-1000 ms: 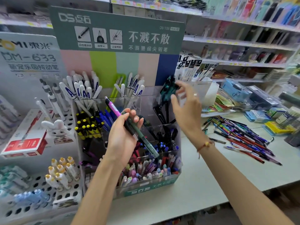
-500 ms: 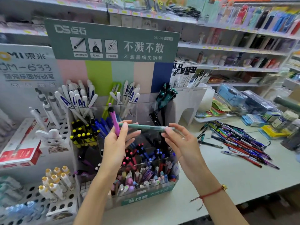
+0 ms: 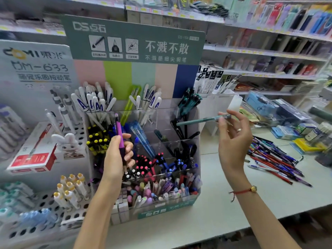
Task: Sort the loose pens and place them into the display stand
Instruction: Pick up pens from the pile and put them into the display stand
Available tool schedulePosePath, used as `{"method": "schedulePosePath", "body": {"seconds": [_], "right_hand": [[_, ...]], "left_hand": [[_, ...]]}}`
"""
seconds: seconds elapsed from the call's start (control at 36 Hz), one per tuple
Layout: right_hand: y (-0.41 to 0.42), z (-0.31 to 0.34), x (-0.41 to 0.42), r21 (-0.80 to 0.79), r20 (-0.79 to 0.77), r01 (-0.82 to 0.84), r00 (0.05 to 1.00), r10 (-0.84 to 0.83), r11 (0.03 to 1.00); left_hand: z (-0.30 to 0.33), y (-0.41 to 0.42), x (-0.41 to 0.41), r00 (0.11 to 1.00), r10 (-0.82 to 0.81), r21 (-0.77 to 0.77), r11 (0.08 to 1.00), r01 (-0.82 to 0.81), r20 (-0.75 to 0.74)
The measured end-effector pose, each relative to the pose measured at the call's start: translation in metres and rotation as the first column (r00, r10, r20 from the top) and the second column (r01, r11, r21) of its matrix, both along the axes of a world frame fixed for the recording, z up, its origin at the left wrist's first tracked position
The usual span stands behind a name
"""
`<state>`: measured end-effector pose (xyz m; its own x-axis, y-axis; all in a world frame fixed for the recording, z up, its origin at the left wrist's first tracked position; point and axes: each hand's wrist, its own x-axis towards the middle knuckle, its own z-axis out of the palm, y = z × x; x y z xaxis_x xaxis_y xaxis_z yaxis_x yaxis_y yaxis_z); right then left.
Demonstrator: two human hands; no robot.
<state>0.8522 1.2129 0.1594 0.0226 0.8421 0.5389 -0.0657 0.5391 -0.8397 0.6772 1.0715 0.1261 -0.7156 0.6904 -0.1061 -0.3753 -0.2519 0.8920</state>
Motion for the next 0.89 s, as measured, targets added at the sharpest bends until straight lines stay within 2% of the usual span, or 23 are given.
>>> {"method": "schedulePosePath", "body": {"seconds": [0.11, 0.22, 0.33, 0.39, 0.47, 0.53, 0.56, 0.64, 0.69, 0.72, 0.81, 0.89], "right_hand": [[-0.003, 0.006, -0.016, 0.132, 0.187, -0.127, 0.977, 0.101, 0.983], [-0.003, 0.0, -0.037, 0.279, 0.448, -0.257, 0.887, 0.111, 0.925], [-0.001, -0.011, -0.059, 0.318, 0.675, -0.365, 0.735, 0.061, 0.875], [0.002, -0.017, -0.066, 0.341, 0.768, -0.387, 0.64, -0.016, 0.857], [0.005, -0.022, -0.071, 0.387, 0.833, -0.401, 0.539, -0.128, 0.83], [0.003, -0.022, -0.072, 0.383, 0.824, -0.39, 0.553, -0.119, 0.838], [0.0, -0.021, -0.071, 0.356, 0.803, -0.376, 0.592, -0.074, 0.856], [-0.017, -0.011, -0.064, 0.093, 0.644, -0.402, 0.722, 0.253, 0.911], [-0.028, -0.008, -0.059, -0.106, 0.495, -0.486, 0.73, 0.47, 0.867], [-0.032, -0.009, -0.056, -0.157, 0.456, -0.506, 0.724, 0.517, 0.848], [-0.036, -0.014, -0.05, -0.2, 0.384, -0.53, 0.731, 0.564, 0.824], [-0.035, -0.017, -0.045, -0.199, 0.268, -0.518, 0.788, 0.555, 0.832]], "left_hand": [[0.0, -0.001, 0.004, 0.994, 0.044, -0.025, 0.999, -0.047, -0.103], [0.001, 0.001, 0.008, 0.99, 0.055, -0.065, 0.996, -0.064, -0.132], [-0.003, -0.002, 0.012, 0.975, 0.029, -0.127, 0.99, -0.058, -0.218], [-0.004, -0.003, 0.013, 0.966, 0.004, -0.138, 0.99, -0.041, -0.258], [-0.004, -0.005, 0.012, 0.945, -0.038, -0.146, 0.989, -0.011, -0.324], [-0.005, -0.007, 0.011, 0.921, -0.057, -0.154, 0.988, -0.003, -0.386], [-0.005, -0.008, 0.01, 0.901, -0.063, -0.165, 0.986, -0.01, -0.43], [-0.01, -0.007, 0.012, 0.817, -0.09, -0.22, 0.974, -0.047, -0.57], [-0.013, -0.005, 0.016, 0.772, -0.1, -0.233, 0.97, -0.064, -0.628], [-0.014, -0.004, 0.019, 0.752, -0.1, -0.23, 0.971, -0.07, -0.651], [-0.016, -0.001, 0.025, 0.712, -0.118, -0.22, 0.974, -0.053, -0.693], [-0.016, -0.004, 0.023, 0.687, -0.125, -0.213, 0.976, -0.044, -0.715]]}}
